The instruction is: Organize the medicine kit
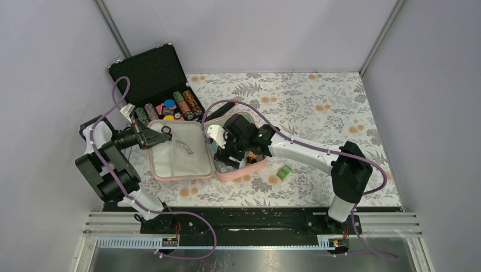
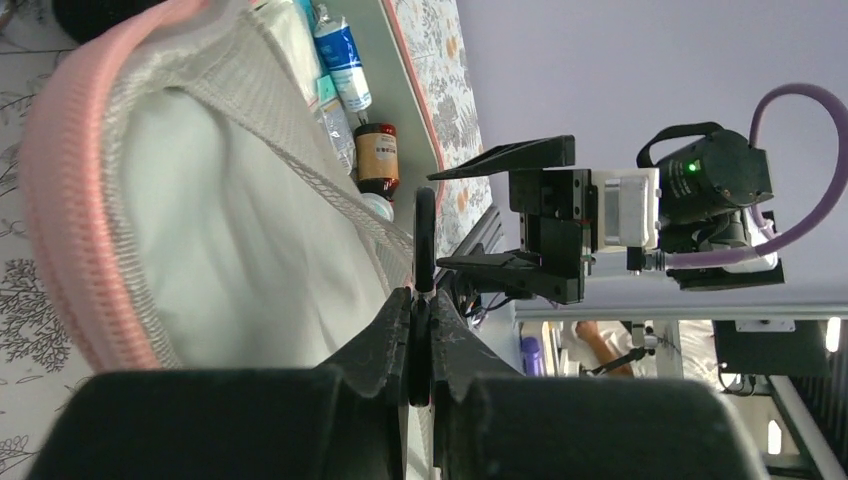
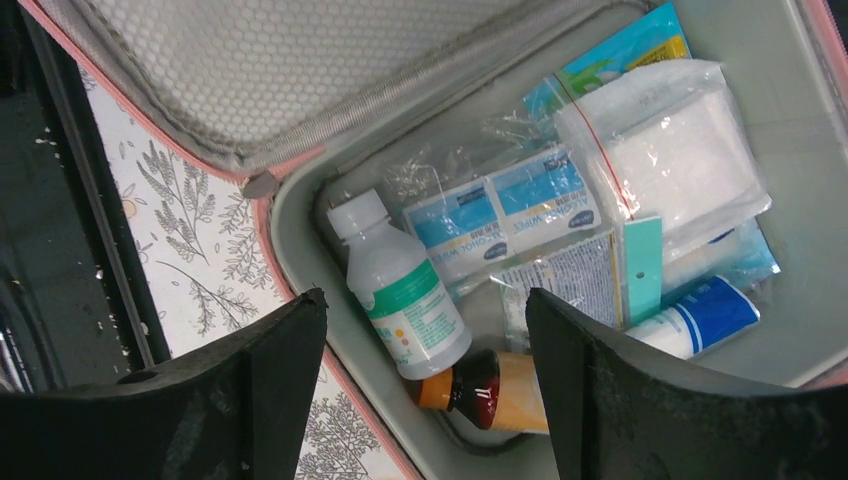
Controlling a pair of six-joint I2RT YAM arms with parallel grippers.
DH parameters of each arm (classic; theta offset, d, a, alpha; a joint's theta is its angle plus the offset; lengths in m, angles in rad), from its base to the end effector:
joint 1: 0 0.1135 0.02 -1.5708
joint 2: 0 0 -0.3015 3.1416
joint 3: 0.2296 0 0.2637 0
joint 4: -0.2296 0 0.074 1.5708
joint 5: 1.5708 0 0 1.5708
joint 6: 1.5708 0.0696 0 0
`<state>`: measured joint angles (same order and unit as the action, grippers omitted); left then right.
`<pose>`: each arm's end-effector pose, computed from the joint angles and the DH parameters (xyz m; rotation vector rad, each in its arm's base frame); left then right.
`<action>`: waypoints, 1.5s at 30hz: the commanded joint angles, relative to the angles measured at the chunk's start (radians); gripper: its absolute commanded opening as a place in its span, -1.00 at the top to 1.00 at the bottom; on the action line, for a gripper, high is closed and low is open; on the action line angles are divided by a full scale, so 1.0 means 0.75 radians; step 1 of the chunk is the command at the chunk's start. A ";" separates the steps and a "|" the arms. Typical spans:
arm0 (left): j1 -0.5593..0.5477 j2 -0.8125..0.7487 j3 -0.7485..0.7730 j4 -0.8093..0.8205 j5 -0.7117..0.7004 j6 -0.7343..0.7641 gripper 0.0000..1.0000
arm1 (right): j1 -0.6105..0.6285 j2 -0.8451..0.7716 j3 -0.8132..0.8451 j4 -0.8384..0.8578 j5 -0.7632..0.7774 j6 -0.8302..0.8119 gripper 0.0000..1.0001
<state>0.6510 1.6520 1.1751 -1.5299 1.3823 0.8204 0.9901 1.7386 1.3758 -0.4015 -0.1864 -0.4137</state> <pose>0.2509 0.1052 0.2706 -0.1963 2.0266 -1.5261 0.2276 0.3704 0.2772 -1.6037 1.7501 0.5002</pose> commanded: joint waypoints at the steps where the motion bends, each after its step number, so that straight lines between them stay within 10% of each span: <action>1: -0.027 -0.103 0.104 -0.110 0.063 -0.154 1.00 | 0.015 -0.059 -0.008 0.092 -0.059 0.066 -0.60; 8: -0.043 -0.444 -0.047 0.702 -0.521 -1.163 1.00 | 0.062 -0.101 0.001 0.140 -0.045 0.141 -0.66; 15: -0.148 -0.410 0.016 0.764 -0.472 -1.354 1.00 | 0.200 -0.098 0.075 0.069 -0.019 0.108 -0.99; 28: -0.289 -0.450 0.007 0.976 -0.563 -1.852 1.00 | 0.458 -0.090 0.095 0.180 0.442 0.010 -0.99; 36: -0.326 -0.494 0.047 0.965 -0.613 -1.932 1.00 | 0.517 0.060 0.195 0.350 0.857 0.104 -0.99; 45: -0.326 -0.496 0.043 0.954 -0.607 -1.927 1.00 | 0.531 0.132 0.249 0.299 0.781 0.157 -0.99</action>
<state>0.4122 1.3075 1.1591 -0.8185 0.8799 -0.5701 1.3804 1.8503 1.5246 -0.1780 0.4088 -0.3393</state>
